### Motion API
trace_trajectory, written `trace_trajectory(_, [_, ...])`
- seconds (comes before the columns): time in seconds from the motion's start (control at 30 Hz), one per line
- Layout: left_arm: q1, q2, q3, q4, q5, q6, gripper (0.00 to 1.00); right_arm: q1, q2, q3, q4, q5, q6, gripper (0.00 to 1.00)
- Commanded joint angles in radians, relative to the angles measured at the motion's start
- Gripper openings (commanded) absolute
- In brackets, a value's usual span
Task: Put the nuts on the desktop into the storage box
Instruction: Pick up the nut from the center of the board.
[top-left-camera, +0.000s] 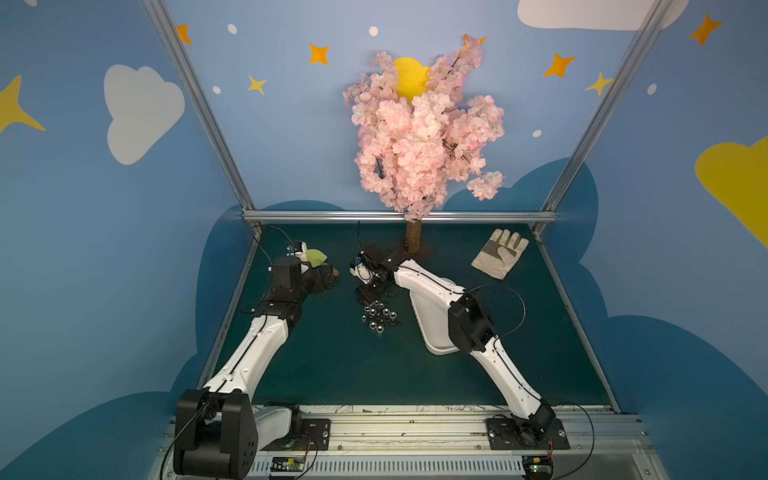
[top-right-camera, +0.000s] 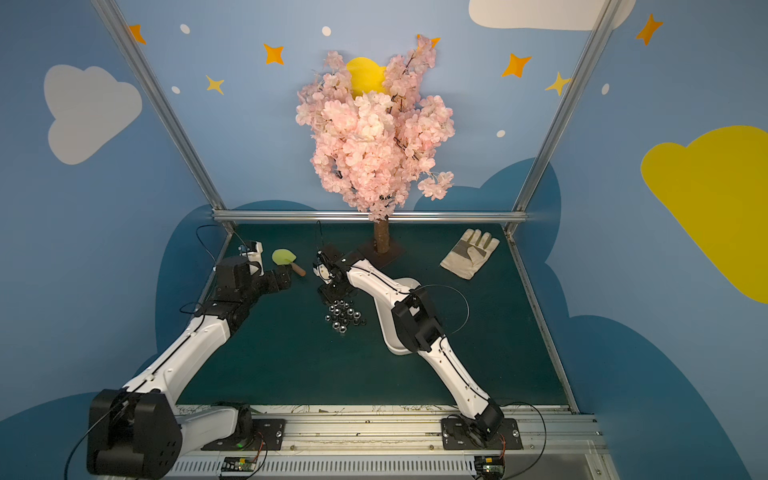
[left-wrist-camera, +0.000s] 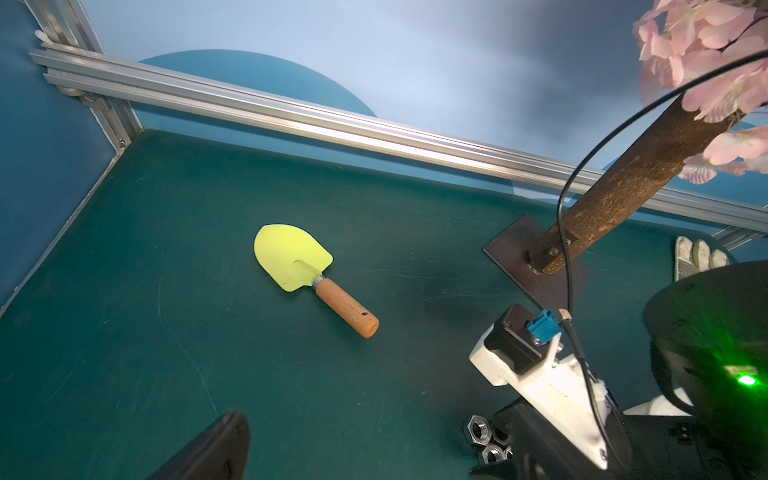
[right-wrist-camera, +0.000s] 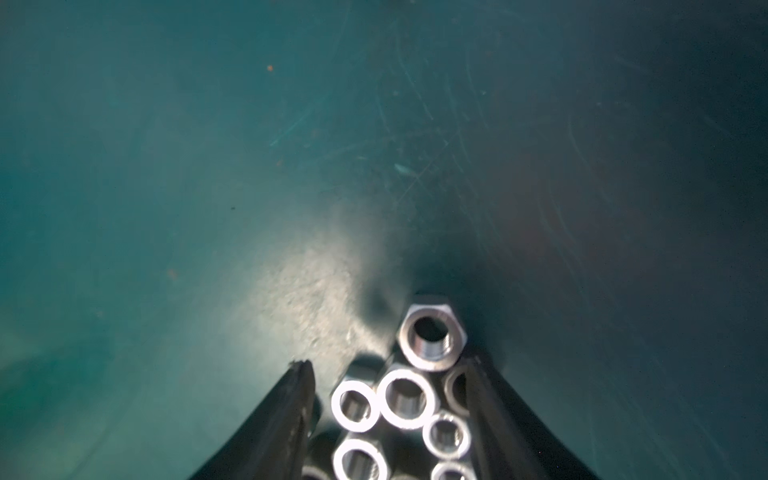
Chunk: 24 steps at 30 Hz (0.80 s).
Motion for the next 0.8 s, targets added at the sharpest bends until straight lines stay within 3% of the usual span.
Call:
trace_trajectory(0.0, [0.000,-0.013,-0.006,-0.011,-0.015,-0.008,1.00,0.004,0.029,0.048,0.036,0.048,-0.006,0.64])
trace_trajectory(0.33, [0.000,-0.016,-0.005,-0.014,-0.031,-0.005,1.00,0.008,0.081,0.100,0.005,0.061,-0.027,0.60])
trace_trajectory(0.53, [0.000,-0.022,-0.011,-0.013,-0.043,-0.008,1.00,0.028,0.081,0.085,-0.008,0.077,-0.049,0.43])
trace_trajectory(0.63, [-0.001,-0.025,-0.012,-0.013,-0.049,-0.009,1.00,0.032,0.079,0.083,-0.009,0.083,-0.047,0.26])
trace_trajectory(0.77, [0.000,-0.032,-0.015,-0.013,-0.056,-0.009,1.00,0.030,0.031,0.083,0.016,0.083,-0.025,0.16])
